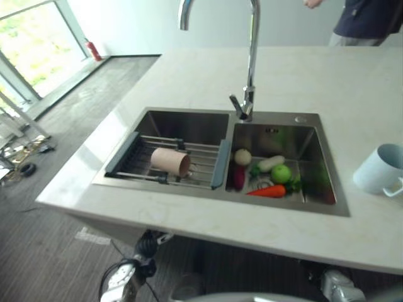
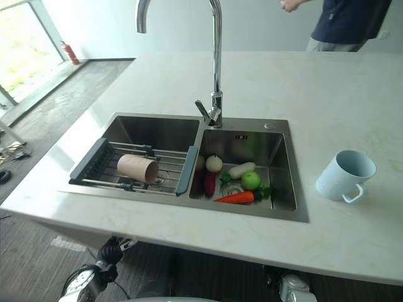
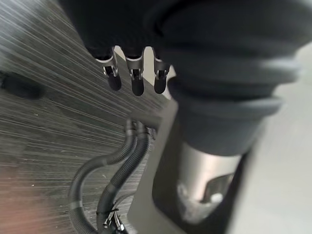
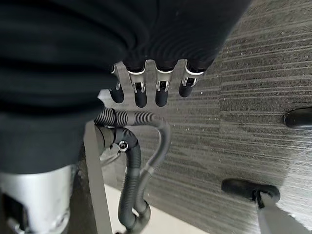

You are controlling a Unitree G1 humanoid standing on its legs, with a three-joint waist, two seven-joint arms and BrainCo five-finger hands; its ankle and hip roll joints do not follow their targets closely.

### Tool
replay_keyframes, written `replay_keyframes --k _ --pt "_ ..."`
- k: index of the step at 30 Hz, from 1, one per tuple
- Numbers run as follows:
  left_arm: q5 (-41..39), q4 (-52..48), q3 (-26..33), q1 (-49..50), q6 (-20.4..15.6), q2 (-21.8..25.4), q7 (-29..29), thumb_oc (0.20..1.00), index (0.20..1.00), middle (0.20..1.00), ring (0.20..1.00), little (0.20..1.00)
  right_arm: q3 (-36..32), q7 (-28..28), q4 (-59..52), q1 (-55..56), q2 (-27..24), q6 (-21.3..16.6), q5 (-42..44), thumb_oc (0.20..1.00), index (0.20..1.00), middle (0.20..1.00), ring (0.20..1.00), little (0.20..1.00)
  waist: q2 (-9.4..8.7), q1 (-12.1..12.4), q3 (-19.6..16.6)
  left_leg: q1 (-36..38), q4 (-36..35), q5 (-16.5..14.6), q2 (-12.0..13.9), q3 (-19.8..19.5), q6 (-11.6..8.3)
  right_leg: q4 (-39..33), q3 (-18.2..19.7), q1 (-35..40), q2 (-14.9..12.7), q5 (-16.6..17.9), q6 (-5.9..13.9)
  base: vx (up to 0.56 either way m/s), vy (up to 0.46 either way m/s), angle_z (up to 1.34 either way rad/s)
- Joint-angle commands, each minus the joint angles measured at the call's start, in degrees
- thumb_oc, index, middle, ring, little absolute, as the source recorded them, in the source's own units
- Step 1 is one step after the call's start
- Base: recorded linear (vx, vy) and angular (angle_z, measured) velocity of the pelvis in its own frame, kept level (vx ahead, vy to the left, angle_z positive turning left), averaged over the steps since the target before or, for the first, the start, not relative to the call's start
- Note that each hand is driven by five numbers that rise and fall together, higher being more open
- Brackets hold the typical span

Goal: Place the dishes in the dishwasher.

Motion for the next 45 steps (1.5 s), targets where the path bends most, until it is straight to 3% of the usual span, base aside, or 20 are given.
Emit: replay_keyframes --k 1,6,10,14,20,23,27,29,31,32,35,38,41,45 --pt "-0.5 -5.5 -1.2 -4.4 -2.2 0.5 -0.3 1.0 1.0 1.0 1.0 1.0 -1.3 0.4 -2.9 -0.6 0.4 -2.6 0.8 1.0 1.0 1.0 1.0 1.0 1.93 0.7 0.1 7.0 3.6 -3.9 0.3 -0.6 -0.93 7.8 -5.5 -7.0 -7.6 -1.0 7.88 0.2 0.264 0.06" --pt "-0.2 -4.6 -0.3 -4.5 -2.1 2.1 0.7 1.0 1.0 1.0 1.0 1.0 -1.6 0.5 -2.7 0.6 2.0 -2.8 0.6 1.0 1.0 1.0 1.0 1.0 2.35 0.5 -1.0 9.3 2.7 -6.2 -2.4 0.9 1.49 9.6 -4.8 -7.6 -8.7 -1.7 8.51 0.15 0.188 -0.28" --pt "0.0 -1.9 0.4 -5.0 -2.5 2.4 0.5 1.0 1.0 1.0 1.0 1.0 -1.6 0.5 -2.3 0.7 3.0 -3.3 -0.3 1.0 1.0 1.0 1.0 1.0 2.31 0.2 -1.6 10.0 2.2 -7.6 -4.0 3.7 3.61 10.6 -4.5 -8.8 -9.7 -0.2 9.65 0.05 0.14 -0.41" --pt "1.2 1.6 0.4 -5.6 -2.5 2.1 0.1 1.0 1.0 1.0 1.0 1.0 -1.8 0.5 -0.7 0.5 3.4 -3.8 0.0 1.0 1.0 1.0 1.0 1.0 1.97 0.4 -1.7 11.0 0.4 -8.2 -5.4 6.9 5.13 11.9 -6.7 -10.1 -11.2 2.4 11.0 0.0 0.088 -0.41" --pt "3.8 8.1 0.1 -5.1 -1.0 1.2 -1.8 1.0 1.0 1.0 1.0 1.0 -1.6 0.4 2.4 -1.2 4.3 -4.9 0.4 1.0 1.0 1.0 1.0 1.0 1.98 1.6 -1.5 12.5 -1.3 -8.7 -6.4 9.9 5.76 12.0 -11.5 -10.9 -13.0 4.2 12.63 -0.01 0.029 -0.23" --pt "3.7 12.7 -0.6 -4.7 2.6 0.5 -4.0 1.0 1.0 1.0 1.0 1.0 -1.7 0.4 4.2 -1.6 4.5 -4.9 0.6 1.0 1.0 1.0 1.0 1.0 1.81 1.6 -1.8 12.7 -1.7 -9.0 -6.6 10.5 6.06 11.1 -12.3 -10.6 -13.2 4.1 12.72 0.0 -0.025 -0.24" --pt "3.1 23.0 -1.7 -4.3 10.2 -2.1 -6.0 1.0 1.0 1.0 1.0 1.0 -2.4 -0.9 8.9 -2.7 5.3 -3.9 1.2 1.0 1.0 1.0 1.0 1.0 1.49 1.6 -2.2 12.7 -1.6 -9.2 -6.6 10.8 6.15 9.0 -12.6 -9.7 -13.5 4.2 12.66 0.02 -0.072 -0.07" --pt "0.7 27.4 0.1 -3.6 17.8 -3.4 -6.0 1.0 1.0 1.0 1.0 1.0 -3.8 -2.3 11.9 -3.0 5.5 -3.6 0.9 1.0 1.0 1.0 1.0 1.0 1.32 1.6 -2.3 12.8 -1.6 -9.2 -6.2 10.9 5.92 7.3 -12.7 -8.9 -13.2 4.3 12.34 0.04 -0.104 -0.01" --pt "-5.1 30.6 4.2 -2.7 21.5 -3.3 -6.4 1.0 1.0 1.0 1.0 1.0 -5.7 -4.0 14.1 -3.1 5.2 -3.5 0.7 1.0 1.0 1.0 1.0 1.0 1.35 1.6 -2.4 13.2 -2.0 -9.1 -5.8 11.2 5.42 5.5 -12.9 -8.2 -13.1 4.5 12.2 0.04 -0.072 -0.01" --pt "-11.1 31.7 8.2 -2.3 23.2 -1.8 -6.4 1.0 1.0 1.0 1.0 1.0 -7.6 -5.5 15.9 -2.8 4.6 -3.9 0.7 1.0 1.0 1.0 1.0 1.0 1.43 1.5 -2.6 13.7 -2.6 -8.9 -5.6 11.7 5.07 4.4 -13.2 -7.9 -13.2 4.7 12.33 0.03 -0.052 -0.01" --pt "-14.6 31.6 14.5 -2.2 27.9 1.2 -7.4 1.0 1.0 1.0 1.0 1.0 -12.3 -6.8 19.2 -1.9 2.6 -4.6 2.4 1.0 1.0 1.0 1.0 1.0 1.72 1.6 -2.8 14.3 -3.4 -8.7 -5.3 11.9 4.58 3.3 -13.4 -7.5 -13.3 5.1 12.7 0.02 -0.051 0.04" --pt "-9.0 32.6 18.4 -2.7 31.8 5.3 -8.4 1.0 1.0 1.0 1.0 1.0 -18.9 -6.1 22.5 -1.2 -1.7 -5.4 6.8 1.0 1.0 1.0 1.0 1.0 2.37 1.3 -3.0 14.3 -3.8 -8.5 -4.7 11.8 3.79 2.4 -13.6 -7.4 -13.0 4.5 12.81 -0.02 -0.056 0.05" --pt "-10.7 33.9 21.1 -2.8 30.6 9.3 -6.0 1.0 1.0 1.0 1.0 1.0 -21.5 -4.9 22.2 -0.8 -4.1 -5.4 7.1 1.0 1.0 1.0 1.0 1.0 2.97 0.7 -3.1 14.4 -4.0 -8.5 -4.5 11.8 3.32 1.9 -13.5 -7.4 -12.9 4.3 12.84 -0.01 -0.015 -0.06" --pt "-16.9 36.5 31.5 -2.5 23.9 20.7 3.1 1.0 1.0 1.0 1.0 1.0 -22.1 -0.4 21.8 -0.4 -6.0 -5.2 5.3 1.0 1.0 1.0 1.0 1.0 4.05 0.4 -4.0 14.2 -4.0 -8.3 -4.5 11.4 2.7 0.5 -13.4 -6.6 -12.9 3.5 12.78 -0.01 -0.017 -0.06"
